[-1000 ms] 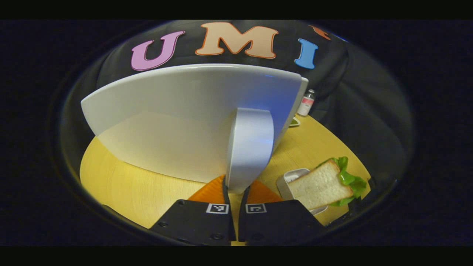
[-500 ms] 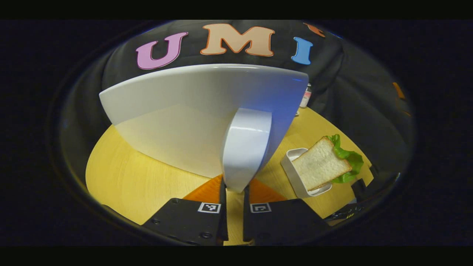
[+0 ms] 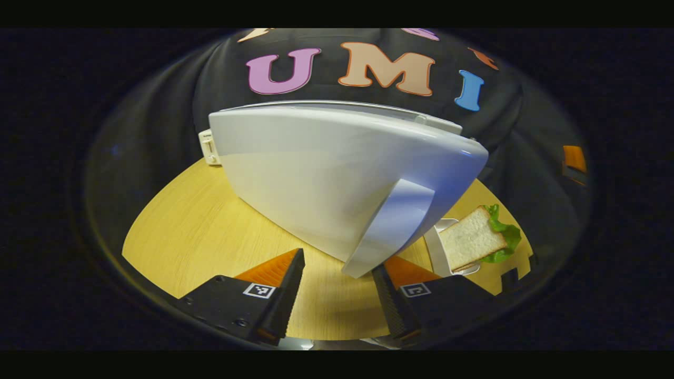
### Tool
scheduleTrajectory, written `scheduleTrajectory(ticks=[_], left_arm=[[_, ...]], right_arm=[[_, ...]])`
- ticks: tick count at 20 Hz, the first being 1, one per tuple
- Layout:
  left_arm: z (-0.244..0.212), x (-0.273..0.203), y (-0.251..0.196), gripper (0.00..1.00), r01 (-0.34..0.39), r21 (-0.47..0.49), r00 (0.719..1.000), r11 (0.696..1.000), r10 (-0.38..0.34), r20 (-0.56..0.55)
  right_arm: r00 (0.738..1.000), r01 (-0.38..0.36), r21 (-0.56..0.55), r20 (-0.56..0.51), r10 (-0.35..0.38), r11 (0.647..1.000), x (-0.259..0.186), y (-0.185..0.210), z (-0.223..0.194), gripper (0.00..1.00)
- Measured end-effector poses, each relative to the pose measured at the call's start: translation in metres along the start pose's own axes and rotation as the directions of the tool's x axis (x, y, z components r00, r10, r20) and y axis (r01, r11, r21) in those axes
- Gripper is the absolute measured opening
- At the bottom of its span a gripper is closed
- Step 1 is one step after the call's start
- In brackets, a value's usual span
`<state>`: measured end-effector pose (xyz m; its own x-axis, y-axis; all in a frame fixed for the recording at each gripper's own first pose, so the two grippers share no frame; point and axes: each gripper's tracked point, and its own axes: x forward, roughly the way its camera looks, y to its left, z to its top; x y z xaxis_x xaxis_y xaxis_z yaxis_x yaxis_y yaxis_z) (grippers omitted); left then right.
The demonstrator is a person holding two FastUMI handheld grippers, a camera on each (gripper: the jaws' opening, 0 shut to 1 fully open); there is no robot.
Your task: Open the microwave oven with the left hand, put the food in, and close the microwave oven.
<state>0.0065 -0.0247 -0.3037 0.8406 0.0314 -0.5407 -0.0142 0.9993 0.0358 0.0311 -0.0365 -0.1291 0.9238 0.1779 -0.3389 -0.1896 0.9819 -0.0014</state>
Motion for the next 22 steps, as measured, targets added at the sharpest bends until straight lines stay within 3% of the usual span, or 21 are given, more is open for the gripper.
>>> scheduleTrajectory(ticks=[2,3,4,5,6,7,9,10,11,14,15,20,21,22], left_arm=[[-0.003,-0.007,0.009,0.78,-0.017,-0.01,1.0,1.0,0.017,0.002],[-0.004,-0.01,0.014,0.81,-0.026,-0.013,1.0,1.0,0.026,0.005],[-0.005,-0.011,0.019,0.83,-0.033,-0.018,0.999,0.999,0.033,0.006],[-0.007,-0.015,0.025,0.9,-0.039,-0.026,0.999,0.999,0.039,0.007],[-0.007,-0.018,0.029,0.94,-0.033,-0.034,0.999,0.999,0.033,0.009],[-0.01,-0.021,0.032,1.0,-0.021,-0.042,1.0,0.999,0.022,0.007],[-0.015,-0.029,0.043,1.0,-0.002,-0.043,1.0,0.999,0.003,0.002],[-0.018,-0.034,0.048,1.0,0.007,-0.039,1.0,0.999,-0.007,-0.006],[-0.021,-0.04,0.056,1.0,0.016,-0.036,1.0,0.999,-0.016,-0.013],[-0.025,-0.06,0.084,1.0,0.052,-0.029,0.999,0.998,-0.052,-0.012],[-0.026,-0.069,0.094,1.0,0.061,-0.029,0.998,0.998,-0.062,-0.009],[-0.025,-0.096,0.159,1.0,0.054,-0.006,0.998,0.999,-0.054,0.016],[-0.024,-0.1,0.172,1.0,0.044,0.004,0.999,0.999,-0.044,0.02],[-0.022,-0.104,0.186,1.0,0.033,0.011,0.999,0.999,-0.033,0.029]], right_arm=[[1.0,0.002,-0.027,-0.002,-0.002,1.0,0.002,-0.002,-0.002,0.92],[1.0,0.01,-0.035,-0.004,-0.01,0.999,0.003,-0.004,-0.005,0.99],[1.0,0.019,-0.037,-0.004,-0.019,0.999,0.003,-0.004,-0.006,0.99],[1.0,0.027,-0.036,-0.006,-0.028,0.999,0.003,-0.004,-0.009,0.99],[0.999,0.038,-0.033,-0.008,-0.038,0.999,0.002,-0.002,-0.012,0.92],[0.999,0.051,-0.029,-0.007,-0.052,0.998,0.001,0.001,-0.014,0.92],[0.996,0.088,-0.021,0.004,-0.088,0.996,-0.005,0.009,-0.017,0.92],[0.994,0.111,-0.016,0.008,-0.111,0.994,-0.008,0.013,-0.019,0.98],[0.991,0.134,-0.007,0.011,-0.133,0.991,-0.011,0.019,-0.021,0.91],[0.978,0.204,0.023,0.027,-0.205,0.979,-0.022,0.034,-0.025,0.91],[0.974,0.224,0.032,0.031,-0.225,0.974,-0.027,0.039,-0.027,0.98],[0.954,0.299,0.042,0.024,-0.3,0.953,-0.049,0.063,-0.049,0.99],[0.953,0.303,0.052,0.017,-0.304,0.952,-0.052,0.071,-0.054,0.92],[0.954,0.299,0.068,0.014,-0.3,0.952,-0.054,0.078,-0.058,1.0]])
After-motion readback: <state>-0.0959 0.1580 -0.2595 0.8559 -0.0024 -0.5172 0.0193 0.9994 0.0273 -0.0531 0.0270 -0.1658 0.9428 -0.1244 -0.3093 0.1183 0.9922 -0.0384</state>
